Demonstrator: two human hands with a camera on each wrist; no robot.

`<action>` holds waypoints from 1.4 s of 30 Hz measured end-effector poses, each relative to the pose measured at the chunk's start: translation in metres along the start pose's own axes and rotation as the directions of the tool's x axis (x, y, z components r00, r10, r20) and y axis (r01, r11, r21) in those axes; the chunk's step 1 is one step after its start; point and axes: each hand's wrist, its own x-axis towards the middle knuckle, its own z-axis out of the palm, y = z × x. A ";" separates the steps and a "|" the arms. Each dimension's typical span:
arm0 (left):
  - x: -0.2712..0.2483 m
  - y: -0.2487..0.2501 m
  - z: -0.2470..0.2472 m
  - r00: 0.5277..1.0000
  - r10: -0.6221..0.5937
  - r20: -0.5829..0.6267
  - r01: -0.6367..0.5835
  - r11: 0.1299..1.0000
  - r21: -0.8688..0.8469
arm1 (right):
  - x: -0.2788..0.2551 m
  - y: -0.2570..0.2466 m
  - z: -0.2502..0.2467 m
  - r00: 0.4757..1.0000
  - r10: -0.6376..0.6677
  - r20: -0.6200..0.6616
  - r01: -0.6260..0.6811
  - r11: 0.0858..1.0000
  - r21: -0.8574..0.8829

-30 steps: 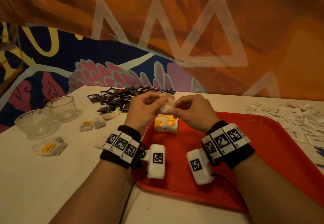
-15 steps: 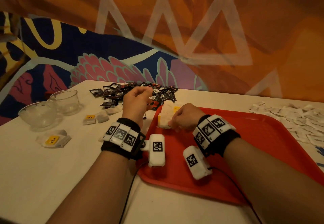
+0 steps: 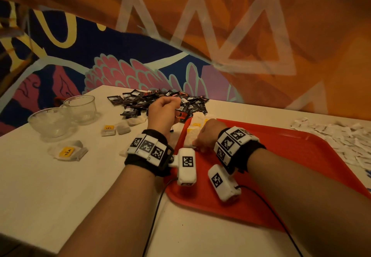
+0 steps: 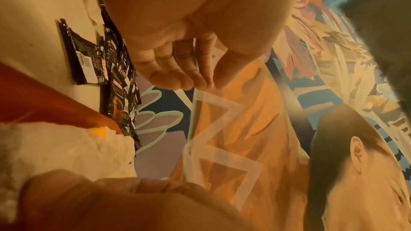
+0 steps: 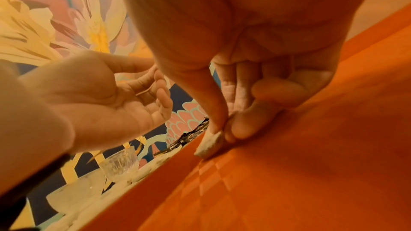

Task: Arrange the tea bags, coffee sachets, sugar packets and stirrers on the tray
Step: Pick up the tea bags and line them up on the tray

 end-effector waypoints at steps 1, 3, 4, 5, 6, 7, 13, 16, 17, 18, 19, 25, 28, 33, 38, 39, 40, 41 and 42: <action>0.000 0.000 0.000 1.000 -0.002 -0.001 0.002 1.000 0.004 | -0.001 -0.001 0.000 1.000 -0.004 0.000 0.004 1.000 -0.018; 0.000 0.000 -0.001 1.000 -0.006 -0.002 0.006 1.000 0.010 | -0.003 -0.002 0.000 1.000 0.000 -0.008 0.000 1.000 -0.026; 0.000 0.000 -0.001 1.000 -0.010 -0.002 0.010 1.000 0.011 | -0.003 -0.002 0.000 1.000 0.008 -0.015 -0.008 1.000 -0.016; 0.000 0.000 -0.001 1.000 -0.012 -0.003 0.012 1.000 0.012 | -0.004 -0.002 0.000 1.000 0.010 -0.027 -0.010 1.000 -0.009; 0.000 0.000 -0.001 1.000 -0.014 -0.004 0.014 1.000 0.013 | -0.005 -0.002 -0.001 0.999 0.016 -0.034 -0.016 1.000 -0.005; 0.000 0.000 -0.001 1.000 -0.014 -0.005 0.014 1.000 0.016 | -0.006 -0.001 -0.001 0.999 0.016 -0.038 -0.016 1.000 0.003; -0.001 0.001 -0.001 1.000 -0.024 0.007 0.024 0.999 0.026 | -0.018 0.000 -0.011 0.996 -0.013 -0.083 0.016 0.999 0.039; -0.004 0.003 -0.001 0.998 -0.040 0.043 0.038 0.998 0.049 | -0.027 -0.005 -0.017 0.995 -0.071 -0.075 0.072 0.997 0.012; -0.005 0.005 -0.001 0.997 -0.044 0.067 0.040 0.997 0.066 | -0.031 -0.007 -0.020 0.994 -0.094 -0.063 0.095 0.995 0.018; -0.007 0.008 -0.002 0.995 -0.047 0.094 0.038 0.995 0.093 | -0.035 -0.010 -0.022 0.992 -0.118 -0.050 0.119 0.993 0.020; -0.007 0.011 -0.004 0.992 -0.044 0.119 0.029 0.991 0.130 | -0.039 -0.012 -0.024 0.989 -0.143 -0.037 0.144 0.989 0.019; 0.006 0.051 -0.049 0.965 -0.040 0.258 -0.137 0.762 0.633 | -0.054 -0.022 -0.031 0.974 -0.228 -0.015 0.228 0.968 0.102; 0.019 0.068 -0.078 0.953 -0.164 0.254 -0.229 0.155 0.961 | -0.055 -0.028 -0.031 0.968 -0.252 -0.004 0.251 0.964 0.092; 0.037 0.054 -0.113 0.880 -0.464 0.104 -0.222 -0.208 0.952 | -0.059 -0.041 -0.026 0.957 -0.287 0.045 0.282 0.955 0.097; 0.032 0.037 -0.116 0.868 -0.481 0.120 -0.319 -0.357 0.878 | -0.062 -0.048 -0.020 0.950 -0.302 0.086 0.294 0.952 0.089; 0.032 0.037 -0.119 0.869 -0.476 0.134 -0.328 -0.352 0.877 | -0.062 -0.049 -0.018 0.950 -0.300 0.091 0.292 0.952 0.089; 0.031 0.037 -0.120 0.869 -0.469 0.159 -0.340 -0.331 0.880 | -0.062 -0.051 -0.017 0.949 -0.300 0.096 0.292 0.952 0.089; 0.029 0.037 -0.123 0.871 -0.458 0.181 -0.348 -0.312 0.884 | -0.062 -0.054 -0.016 0.947 -0.305 0.102 0.297 0.951 0.086; 0.028 0.036 -0.127 0.871 -0.444 0.211 -0.360 -0.284 0.889 | -0.062 -0.057 -0.015 0.943 -0.314 0.110 0.307 0.948 0.080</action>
